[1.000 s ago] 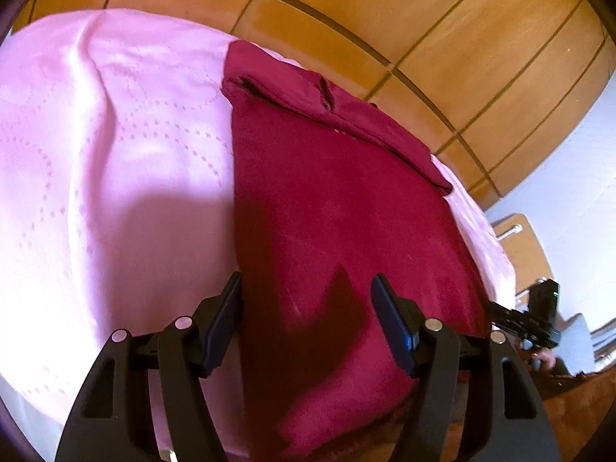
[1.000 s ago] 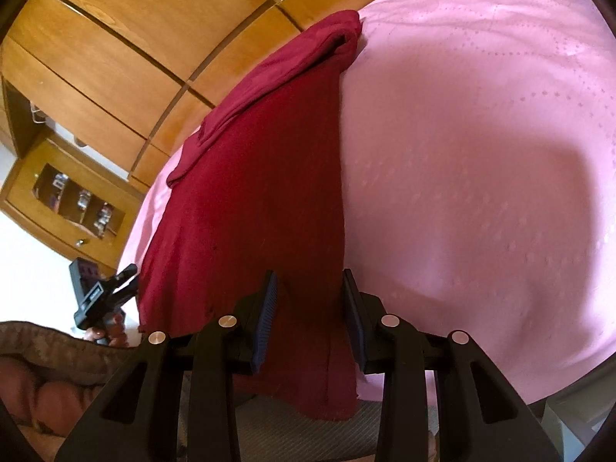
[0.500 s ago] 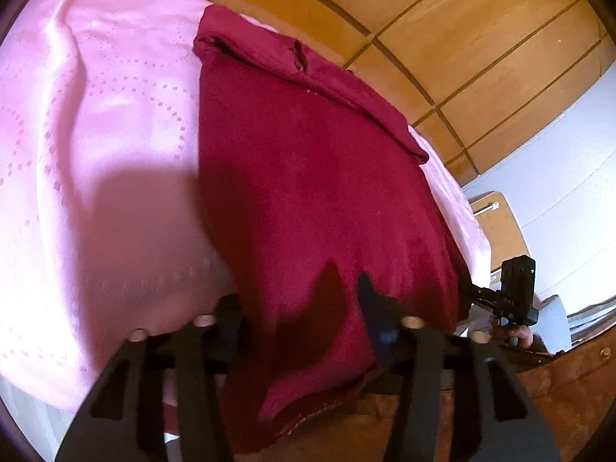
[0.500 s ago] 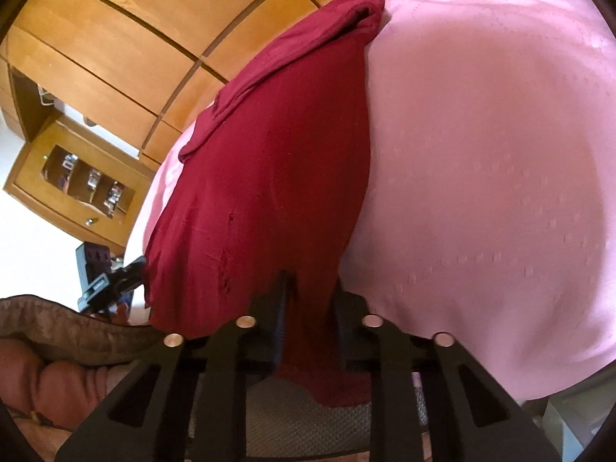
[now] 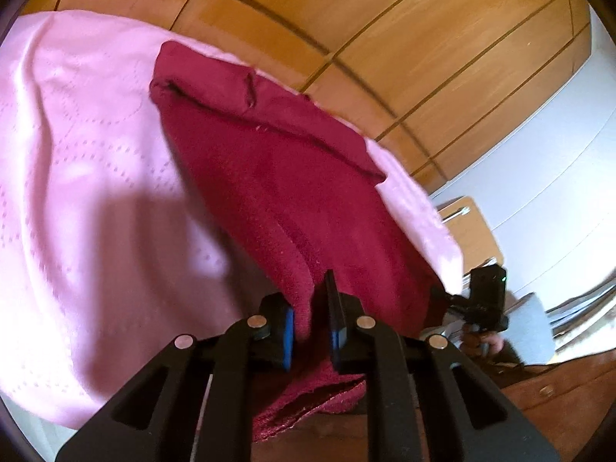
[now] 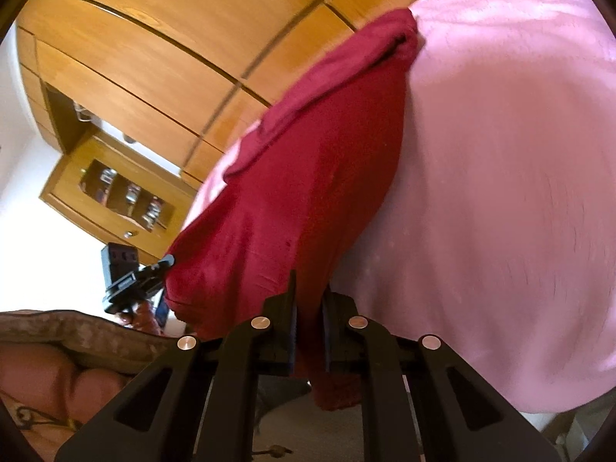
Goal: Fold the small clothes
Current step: 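Grasp the end of the folded dark red shirt with both tools and lift it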
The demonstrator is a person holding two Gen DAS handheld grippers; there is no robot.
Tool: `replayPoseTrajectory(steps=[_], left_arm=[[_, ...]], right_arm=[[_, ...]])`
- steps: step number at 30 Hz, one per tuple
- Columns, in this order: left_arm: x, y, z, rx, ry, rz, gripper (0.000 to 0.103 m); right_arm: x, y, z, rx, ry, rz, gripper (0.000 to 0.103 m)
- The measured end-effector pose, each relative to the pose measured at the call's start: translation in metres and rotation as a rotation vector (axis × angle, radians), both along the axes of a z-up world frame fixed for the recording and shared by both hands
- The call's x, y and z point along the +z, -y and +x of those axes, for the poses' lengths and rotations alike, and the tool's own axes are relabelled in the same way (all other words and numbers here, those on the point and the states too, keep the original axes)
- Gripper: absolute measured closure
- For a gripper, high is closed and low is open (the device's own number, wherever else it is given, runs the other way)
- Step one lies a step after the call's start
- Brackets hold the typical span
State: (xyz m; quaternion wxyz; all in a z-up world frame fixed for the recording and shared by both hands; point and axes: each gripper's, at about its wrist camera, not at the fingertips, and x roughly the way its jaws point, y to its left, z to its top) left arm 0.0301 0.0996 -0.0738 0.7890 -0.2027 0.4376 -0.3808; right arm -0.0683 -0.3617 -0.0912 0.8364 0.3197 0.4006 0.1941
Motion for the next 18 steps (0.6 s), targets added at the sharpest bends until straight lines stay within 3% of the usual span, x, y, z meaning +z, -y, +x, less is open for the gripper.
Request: replayPoseTrajectory(steps=[9,15,18], left_arm=[[0.02,-0.004,-0.008,-0.024,0.015,-0.155,0.094],[0.038,-0.001,-0.023,-0.118,0.091,-0.217,0.096],[0.044,0.0,-0.028,-0.163,0.09,-0.256,0.096]], right_arm=[[0.017,0.011,-0.011,0.03,0.109,0.068,0.094],[0.033,0.017,-0.028,0.062,0.217,0.134,0.094],[0.039,0.019,-0.04,0.074,0.265,0.148,0.094]])
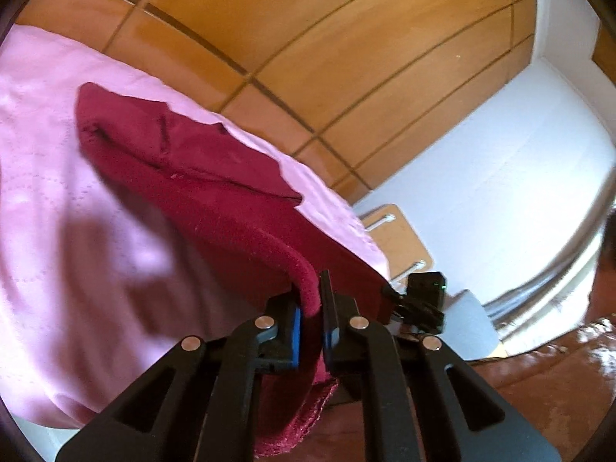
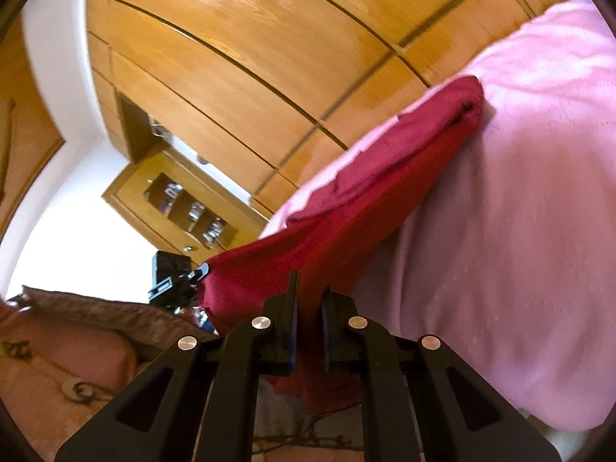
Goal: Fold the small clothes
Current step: 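Grasp the end of the folded dark red shirt with both tools and lift it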
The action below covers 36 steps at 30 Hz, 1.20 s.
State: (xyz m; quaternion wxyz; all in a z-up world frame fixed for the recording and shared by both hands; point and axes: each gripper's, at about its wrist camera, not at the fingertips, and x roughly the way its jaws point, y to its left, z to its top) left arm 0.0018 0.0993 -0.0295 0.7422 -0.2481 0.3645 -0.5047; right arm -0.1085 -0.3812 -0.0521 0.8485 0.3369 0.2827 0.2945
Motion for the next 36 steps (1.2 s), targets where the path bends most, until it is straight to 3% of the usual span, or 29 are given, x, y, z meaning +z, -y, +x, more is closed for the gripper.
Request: replayPoseTrajectory(steps=[6,10,16,21,28,36], left_arm=[[0.007,-0.006,-0.013,-0.054,-0.015,-0.037,0.096],[0.002,-0.013,-0.015,-0.036,-0.044,-0.039,0.096],[-0.01,-0.02,0.01,0.064,-0.109,-0.06,0.096],[-0.005,-0.021,0.035,0.108,-0.087,-0.067,0.096],[-0.008,-0.03,0.074,0.196,-0.109,-0.1,0.096],[-0.028,-0.026,0.117,0.24,-0.159,-0.078,0.096]], right_arm=[[0.017,0.003,-0.031,0.037,0.109,0.053,0.094],[0.013,0.001,-0.033,0.036,0.099,0.055,0.094],[-0.004,0.015,-0.01,-0.048,0.022,0.138,0.094],[-0.002,0.03,0.009,-0.119,0.004,0.207,0.094],[0.011,0.036,0.06,-0.155,-0.023,0.253,0.094],[0.005,0.043,0.129,-0.2,-0.103,0.316,0.094]])
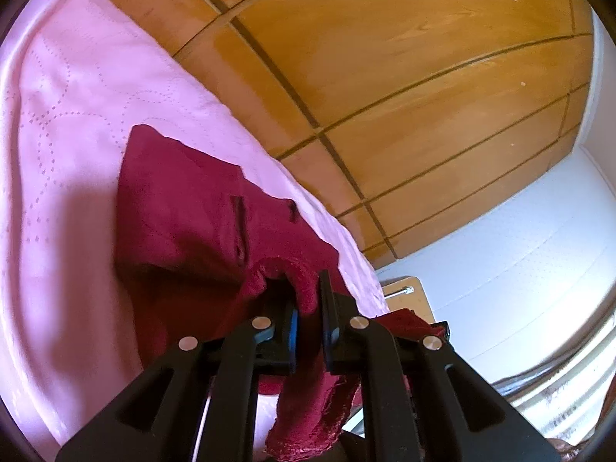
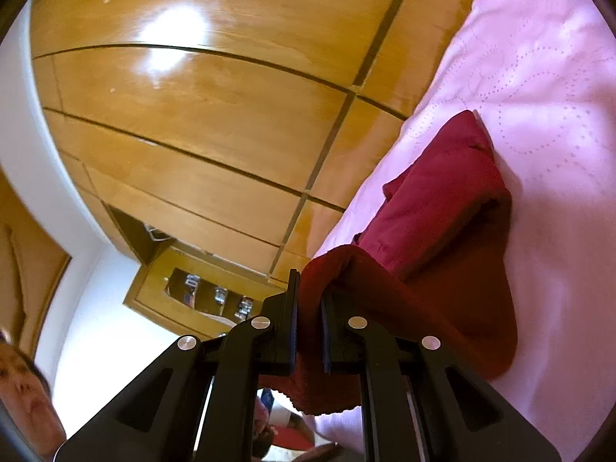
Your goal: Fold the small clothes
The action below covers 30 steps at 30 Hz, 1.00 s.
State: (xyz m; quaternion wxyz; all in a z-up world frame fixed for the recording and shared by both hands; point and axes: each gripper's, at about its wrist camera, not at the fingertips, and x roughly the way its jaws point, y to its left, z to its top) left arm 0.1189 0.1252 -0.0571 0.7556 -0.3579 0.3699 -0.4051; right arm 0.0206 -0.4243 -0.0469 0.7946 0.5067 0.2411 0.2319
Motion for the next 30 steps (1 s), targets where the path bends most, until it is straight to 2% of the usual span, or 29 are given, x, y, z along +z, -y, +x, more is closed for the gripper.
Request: replayPoseTrajectory(steps=[5,12,14,15,16,17,19,20,21,22,25,27,28,30], left_arm=[[-0.015,0.009,0.027,0.012,-0.034,0.039,0.095],[-0.043,0.017,0.064,0.06,-0.137,0.07,0.095],[-0.049,0.021,0.071,0.068,-0.16,0.074,0.09],[-0.051,0.023,0.075,0.073,-0.17,0.077,0.08],[-0.054,0.024,0.079,0.082,-0.178,0.074,0.072],[-0.055,0.023,0.08,0.089,-0.182,0.063,0.068],[-0.056,0.023,0.084,0.116,-0.187,0.023,0.049],[-0.056,0.021,0.085,0.144,-0.181,0.008,0.041],[-0.054,0.017,0.084,0.199,-0.162,-0.001,0.028],[-0.053,0.014,0.084,0.237,-0.15,-0.002,0.024],[-0.053,0.009,0.083,0.309,-0.14,0.021,0.022],[-0.054,0.012,0.078,0.331,-0.131,0.064,0.022],[-0.054,0.014,0.076,0.336,-0.119,0.088,0.022],[-0.05,0.023,0.068,0.346,-0.066,0.174,0.022]], right_arm=[[-0.014,0.006,0.036,-0.02,-0.072,0.005,0.094],[-0.042,0.014,0.079,-0.072,-0.197,0.015,0.094],[-0.051,0.015,0.091,-0.094,-0.23,0.015,0.094],[-0.055,0.016,0.094,-0.103,-0.24,0.02,0.094],[-0.058,0.017,0.097,-0.111,-0.249,0.023,0.084],[-0.063,0.018,0.101,-0.129,-0.257,0.023,0.061],[-0.067,0.021,0.102,-0.161,-0.226,0.058,0.041],[-0.068,0.023,0.1,-0.174,-0.202,0.076,0.034],[-0.067,0.024,0.098,-0.19,-0.182,0.083,0.031],[-0.065,0.024,0.097,-0.203,-0.168,0.075,0.027],[-0.052,0.017,0.091,-0.214,-0.156,-0.051,0.022],[-0.036,0.004,0.084,-0.211,-0.146,-0.219,0.022],[-0.033,0.0,0.082,-0.209,-0.14,-0.269,0.022],[-0.018,-0.016,0.077,-0.2,-0.121,-0.429,0.022]])
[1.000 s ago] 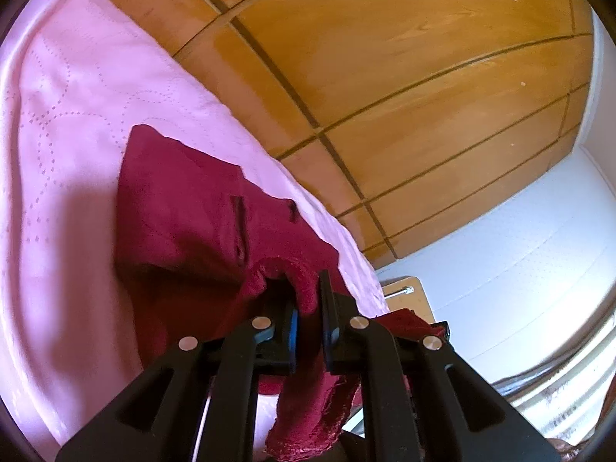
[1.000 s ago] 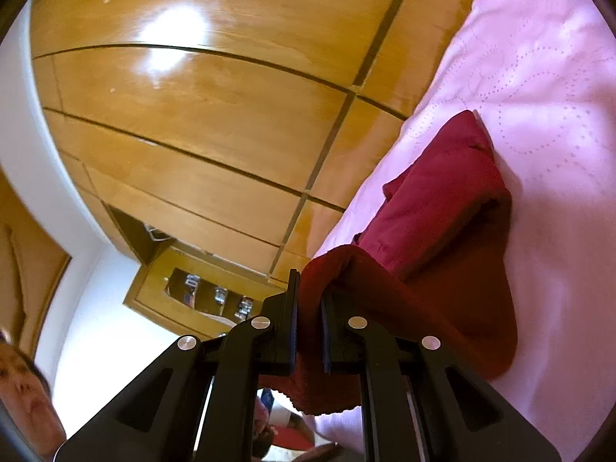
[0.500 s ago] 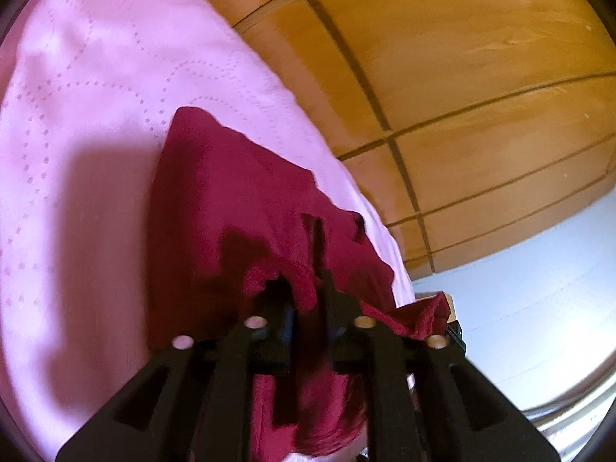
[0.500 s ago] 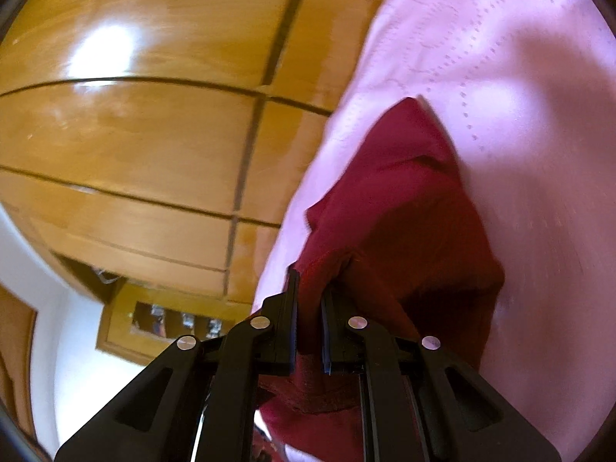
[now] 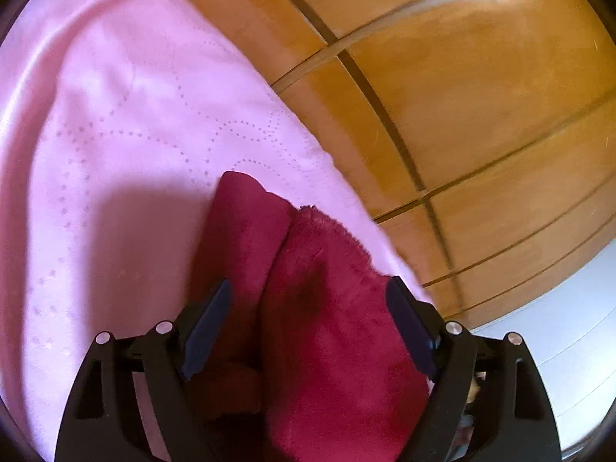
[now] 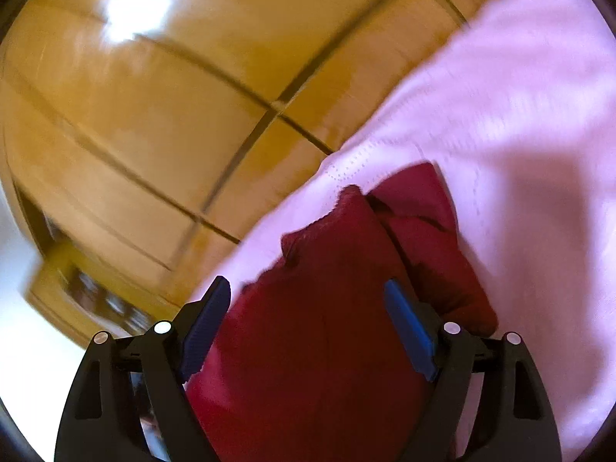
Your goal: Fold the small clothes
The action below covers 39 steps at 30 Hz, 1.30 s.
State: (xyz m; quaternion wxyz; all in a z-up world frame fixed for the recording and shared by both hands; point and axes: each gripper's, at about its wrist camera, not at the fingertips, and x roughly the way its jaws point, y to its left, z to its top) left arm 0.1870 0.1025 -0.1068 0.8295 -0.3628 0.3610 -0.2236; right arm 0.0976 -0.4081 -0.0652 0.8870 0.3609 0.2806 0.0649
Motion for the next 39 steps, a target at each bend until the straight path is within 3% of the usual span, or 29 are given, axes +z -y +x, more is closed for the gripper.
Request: replayPoseTrajectory(steps=[6,9,11,13,15,18,21,23,28,31,34,36,39], left_arm=[[0.003,0.032,-0.004,-0.011,0.062,0.275,0.018],[-0.004,0.036,-0.005,0.003,0.072,0.326,0.018],[-0.006,0.038,-0.009,0.013,0.093,0.364,0.018],[-0.006,0.039,-0.011,0.034,0.102,0.385,0.018],[-0.007,0.036,-0.01,0.05,0.098,0.388,0.018],[-0.009,0.037,-0.012,0.076,0.086,0.401,0.019],[-0.008,0.035,-0.012,0.106,0.038,0.442,0.019],[-0.006,0.031,-0.009,0.071,-0.002,0.419,0.019],[0.018,0.026,0.007,0.066,0.013,0.353,0.013],[0.025,0.036,0.028,0.03,-0.01,0.388,0.013],[0.022,0.053,0.051,-0.016,-0.044,0.448,0.013],[0.014,0.06,0.059,-0.021,-0.066,0.485,0.014],[0.004,0.066,0.06,-0.005,-0.067,0.527,0.02]], right_arm=[[0.026,-0.063,0.014,0.151,-0.047,-0.383,0.022],[0.021,-0.089,0.034,0.241,-0.087,-0.475,0.035],[0.01,-0.101,0.05,0.31,-0.144,-0.504,0.053],[-0.003,-0.108,0.071,0.345,-0.21,-0.543,0.063],[-0.02,-0.112,0.093,0.344,-0.26,-0.595,0.065],[-0.025,-0.1,0.114,0.26,-0.255,-0.607,0.065],[-0.035,-0.081,0.121,0.176,-0.23,-0.512,0.065],[-0.039,-0.076,0.115,0.166,-0.183,-0.483,0.064],[-0.041,-0.067,0.105,0.167,-0.144,-0.405,0.064],[-0.037,-0.072,0.098,0.157,-0.122,-0.439,0.063],[-0.015,-0.073,0.075,0.087,0.005,-0.454,0.045],[-0.003,-0.064,0.064,0.022,0.059,-0.441,0.042],[0.005,-0.044,0.057,-0.086,-0.027,-0.463,0.042]])
